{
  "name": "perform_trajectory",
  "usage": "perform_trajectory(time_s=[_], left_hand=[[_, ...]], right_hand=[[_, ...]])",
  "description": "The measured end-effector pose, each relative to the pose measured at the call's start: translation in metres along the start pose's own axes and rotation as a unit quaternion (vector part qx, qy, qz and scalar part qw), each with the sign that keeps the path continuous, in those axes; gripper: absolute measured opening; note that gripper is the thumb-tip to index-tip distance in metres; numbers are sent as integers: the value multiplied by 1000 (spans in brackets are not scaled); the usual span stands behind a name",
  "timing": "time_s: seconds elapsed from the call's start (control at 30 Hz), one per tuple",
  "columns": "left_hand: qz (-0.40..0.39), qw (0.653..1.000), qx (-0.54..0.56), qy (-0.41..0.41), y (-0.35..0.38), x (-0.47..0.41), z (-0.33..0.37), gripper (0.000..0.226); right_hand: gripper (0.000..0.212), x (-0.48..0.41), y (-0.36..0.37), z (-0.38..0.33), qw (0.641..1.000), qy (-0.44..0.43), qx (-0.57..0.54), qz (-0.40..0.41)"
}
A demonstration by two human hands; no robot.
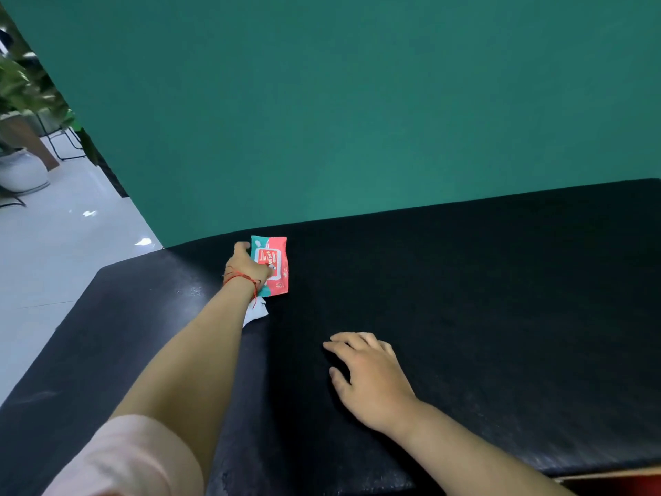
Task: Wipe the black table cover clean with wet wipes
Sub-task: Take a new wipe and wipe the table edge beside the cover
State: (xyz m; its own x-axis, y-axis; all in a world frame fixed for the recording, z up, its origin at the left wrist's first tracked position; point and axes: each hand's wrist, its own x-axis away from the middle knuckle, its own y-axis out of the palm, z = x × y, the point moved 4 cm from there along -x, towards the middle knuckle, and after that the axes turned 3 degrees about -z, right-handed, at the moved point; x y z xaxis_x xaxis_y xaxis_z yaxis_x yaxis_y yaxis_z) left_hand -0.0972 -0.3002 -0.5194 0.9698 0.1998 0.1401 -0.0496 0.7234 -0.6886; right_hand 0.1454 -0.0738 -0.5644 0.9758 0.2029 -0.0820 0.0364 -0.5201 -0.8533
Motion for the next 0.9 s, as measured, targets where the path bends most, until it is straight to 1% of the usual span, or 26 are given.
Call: perform_trajectory(time_s=[0.07, 0.1, 0.13, 0.2, 0.27, 0.3, 0.33, 0.37, 0.43, 0.47, 0.53, 0.63, 0.77, 0.83, 0.9], left_hand=[[7, 996, 87, -4, 8, 11, 17, 71], [-1, 990, 138, -5, 14, 14, 30, 69], [-26, 979, 201, -3, 23, 18, 41, 66], [-116, 939, 325, 3, 48, 31, 83, 62], [-193, 892, 408, 15, 72, 50, 131, 60], [-220, 885, 410, 23, 84, 63, 154, 60], [-241, 886, 396, 26, 93, 79, 174, 62], [-245, 897, 367, 33, 99, 91, 186, 69], [-219, 925, 307, 52, 104, 108, 194, 89], [-204, 935, 285, 63, 104, 113, 189, 94], [-189, 945, 257, 69, 97, 120, 169, 91], [-175, 959, 218, 55, 79, 130, 128, 80], [-127, 974, 185, 41, 47, 158, 75, 68], [-115, 978, 171, 39, 32, 176, 52, 65], [-103, 980, 166, 40, 20, 192, 28, 67]], right_hand=[[46, -1, -6, 4, 998, 16, -61, 6], [44, -1, -12, 8, 994, 30, -101, 18], [42, -3, -15, 10, 989, 45, -138, 30], [39, -5, -25, 18, 979, 69, -183, 63], [38, -5, -29, 23, 976, 74, -191, 75], [38, -4, -31, 26, 975, 76, -194, 74], [38, -2, -32, 28, 974, 81, -197, 71], [38, 1, -33, 30, 973, 84, -202, 68], [38, 7, -37, 32, 972, 92, -205, 70], [37, 10, -40, 33, 972, 93, -202, 74], [36, 14, -44, 31, 974, 87, -197, 73], [36, 24, -52, 25, 979, 78, -181, 58], [35, 37, -64, 10, 981, 68, -173, 58], [36, 45, -71, 1, 982, 59, -167, 58], [36, 52, -77, -6, 985, 50, -158, 55]])
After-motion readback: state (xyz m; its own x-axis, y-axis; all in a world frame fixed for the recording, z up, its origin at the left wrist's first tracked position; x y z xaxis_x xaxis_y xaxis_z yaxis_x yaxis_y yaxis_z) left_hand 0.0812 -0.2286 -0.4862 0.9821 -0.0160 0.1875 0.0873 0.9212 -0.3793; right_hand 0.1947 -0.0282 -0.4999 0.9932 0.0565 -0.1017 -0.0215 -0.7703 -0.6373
